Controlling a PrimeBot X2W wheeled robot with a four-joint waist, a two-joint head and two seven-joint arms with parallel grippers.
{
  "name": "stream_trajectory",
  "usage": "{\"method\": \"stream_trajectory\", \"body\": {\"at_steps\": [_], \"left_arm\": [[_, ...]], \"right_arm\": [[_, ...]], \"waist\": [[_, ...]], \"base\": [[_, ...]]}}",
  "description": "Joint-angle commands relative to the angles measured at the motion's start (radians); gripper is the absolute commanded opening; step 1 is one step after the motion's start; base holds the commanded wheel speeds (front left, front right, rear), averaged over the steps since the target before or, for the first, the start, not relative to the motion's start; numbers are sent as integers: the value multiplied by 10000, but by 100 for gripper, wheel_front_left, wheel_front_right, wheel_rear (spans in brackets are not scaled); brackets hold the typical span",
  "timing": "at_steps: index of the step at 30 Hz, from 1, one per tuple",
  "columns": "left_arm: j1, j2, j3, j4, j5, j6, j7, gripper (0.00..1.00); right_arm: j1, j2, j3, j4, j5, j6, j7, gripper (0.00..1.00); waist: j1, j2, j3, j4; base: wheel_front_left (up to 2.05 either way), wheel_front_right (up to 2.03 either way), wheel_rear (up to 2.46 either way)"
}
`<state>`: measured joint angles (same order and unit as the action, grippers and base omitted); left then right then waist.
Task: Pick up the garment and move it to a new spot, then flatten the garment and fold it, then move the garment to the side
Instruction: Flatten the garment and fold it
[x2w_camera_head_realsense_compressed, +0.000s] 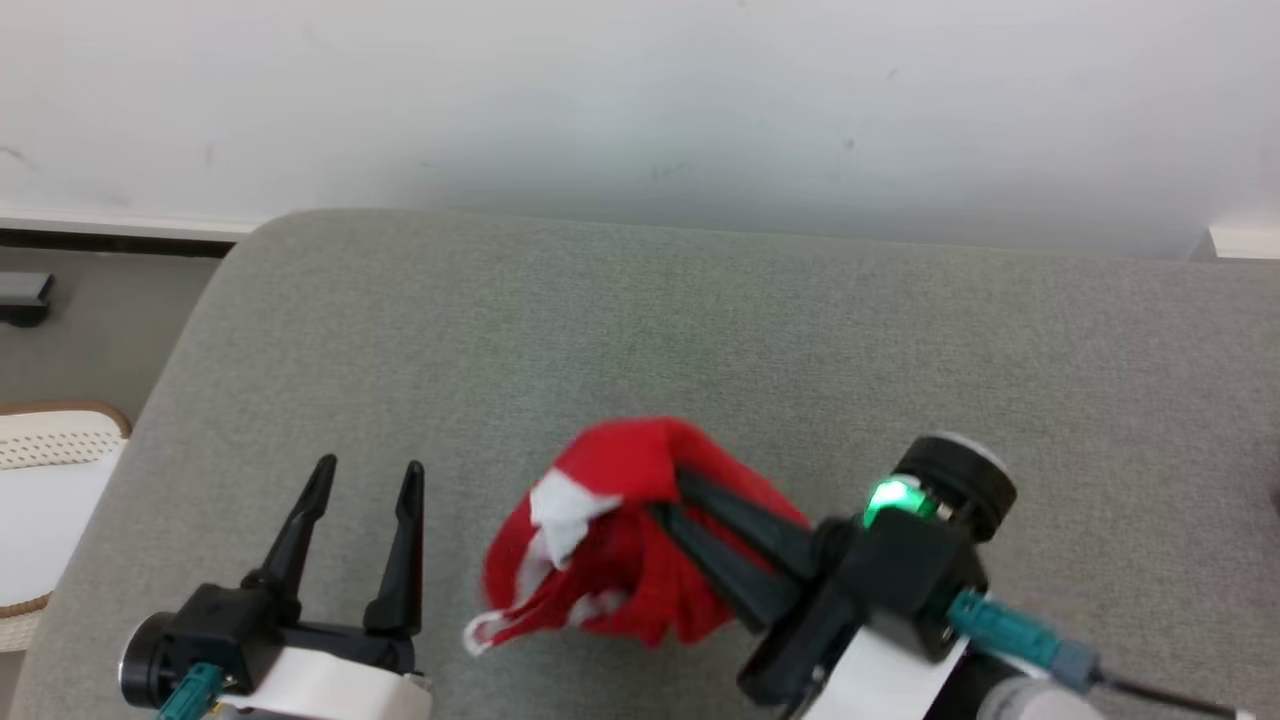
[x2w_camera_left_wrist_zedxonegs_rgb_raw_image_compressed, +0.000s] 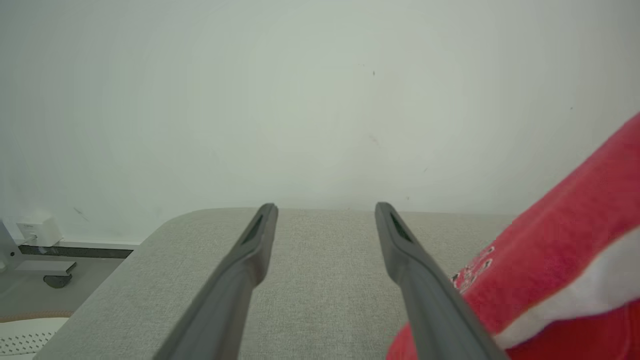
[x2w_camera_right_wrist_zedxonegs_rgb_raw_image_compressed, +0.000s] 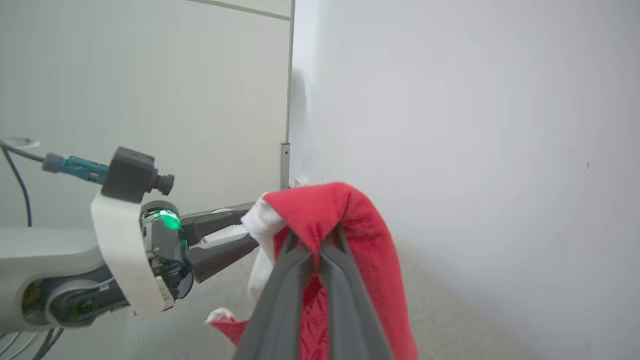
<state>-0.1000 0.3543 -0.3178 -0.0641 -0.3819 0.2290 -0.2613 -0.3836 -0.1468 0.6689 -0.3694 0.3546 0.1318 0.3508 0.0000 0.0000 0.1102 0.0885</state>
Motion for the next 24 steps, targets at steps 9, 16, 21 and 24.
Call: {"method": "stream_trajectory", "body": {"at_steps": [9,16,21,24], "left_arm": [[101,-104,27,88,-87,-73,-33,100],[-187,-117,54,100,-53,-210,-34,100],[-370,-139,67,183,-40,-312,-28,100],[-386,-165,76,240,-1,-342,-29,100]], "right_arm": [[1944,904,-3432,1670,762,-27,-550,0],[3212,965,-5921,3529,1751,-24,-1542,0],[2960,956,-6482,5035,2135,-26,-2407,16],[2858,950,-6568,5541,2082,-26,-2977,100]], "waist": [[0,0,93,22],[0,0,551,-257],[0,0,795,-345],[0,0,826,-335]], "base": [[0,0,0],[0,0,0],[0,0,0],[0,0,0]]}}
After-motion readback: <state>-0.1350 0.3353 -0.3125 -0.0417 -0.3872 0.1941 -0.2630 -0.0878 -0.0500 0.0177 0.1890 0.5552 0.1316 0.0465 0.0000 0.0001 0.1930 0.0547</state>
